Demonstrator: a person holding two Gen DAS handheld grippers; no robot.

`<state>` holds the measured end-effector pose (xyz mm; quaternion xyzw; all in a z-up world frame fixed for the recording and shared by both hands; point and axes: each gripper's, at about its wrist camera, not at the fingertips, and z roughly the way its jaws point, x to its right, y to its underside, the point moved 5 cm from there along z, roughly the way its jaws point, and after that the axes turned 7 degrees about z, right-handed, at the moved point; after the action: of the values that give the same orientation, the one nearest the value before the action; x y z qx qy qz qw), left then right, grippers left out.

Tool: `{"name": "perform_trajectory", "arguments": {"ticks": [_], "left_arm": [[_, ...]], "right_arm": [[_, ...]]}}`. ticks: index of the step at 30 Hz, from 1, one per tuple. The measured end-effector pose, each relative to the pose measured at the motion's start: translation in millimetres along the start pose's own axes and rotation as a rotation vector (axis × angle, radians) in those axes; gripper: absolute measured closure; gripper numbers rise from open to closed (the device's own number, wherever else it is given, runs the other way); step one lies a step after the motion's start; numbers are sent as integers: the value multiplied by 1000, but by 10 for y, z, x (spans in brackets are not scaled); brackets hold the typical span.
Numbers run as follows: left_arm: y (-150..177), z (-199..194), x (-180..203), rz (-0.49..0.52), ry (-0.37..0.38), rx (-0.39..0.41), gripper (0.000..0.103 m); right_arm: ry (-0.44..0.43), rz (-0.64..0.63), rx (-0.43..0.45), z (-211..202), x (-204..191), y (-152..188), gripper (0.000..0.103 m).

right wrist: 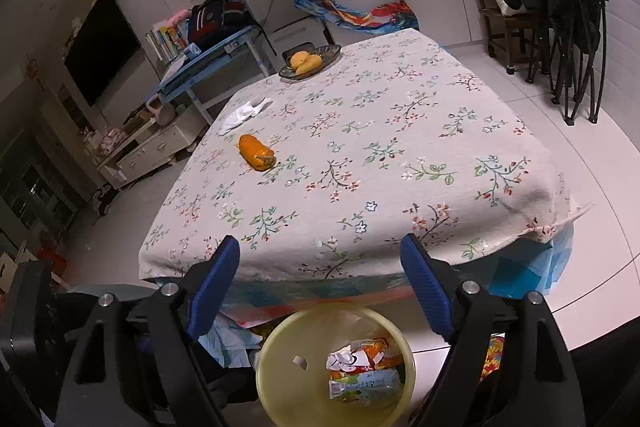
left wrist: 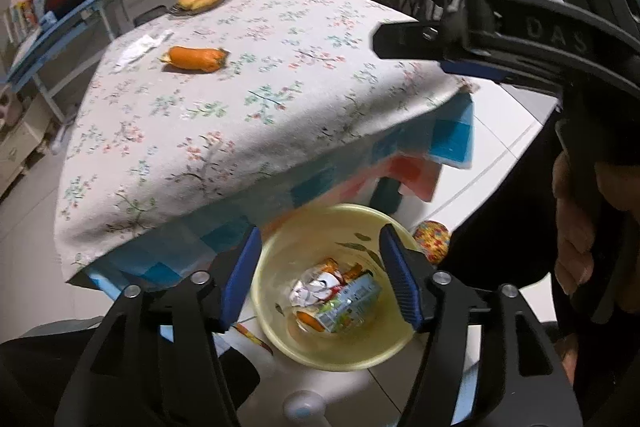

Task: Collect trash
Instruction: 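Move both open tools back over the table toward the tissue and last carrot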

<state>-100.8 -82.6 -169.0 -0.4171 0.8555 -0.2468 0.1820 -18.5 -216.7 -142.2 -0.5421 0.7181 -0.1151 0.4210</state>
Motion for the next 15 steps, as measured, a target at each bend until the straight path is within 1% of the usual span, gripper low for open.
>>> {"name": "perform_trajectory", "arguments": {"ticks": [4, 8, 12, 15], "left_arm": [[-33, -41, -144, -44, -65, 28, 29], [-52, -86, -352, -116, -129, 51, 27], [-60, -158, -578, -199, -201, 84, 21], [-52, -207, -726, -259, -235, 103, 19]], "right_arm": [[4, 4, -3, 14, 12, 8, 22], [6, -3, -8, 23, -4, 16, 21], [7, -16, -17, 45, -28, 36, 21], [7, -33, -22, 58, -57, 51, 21]]}}
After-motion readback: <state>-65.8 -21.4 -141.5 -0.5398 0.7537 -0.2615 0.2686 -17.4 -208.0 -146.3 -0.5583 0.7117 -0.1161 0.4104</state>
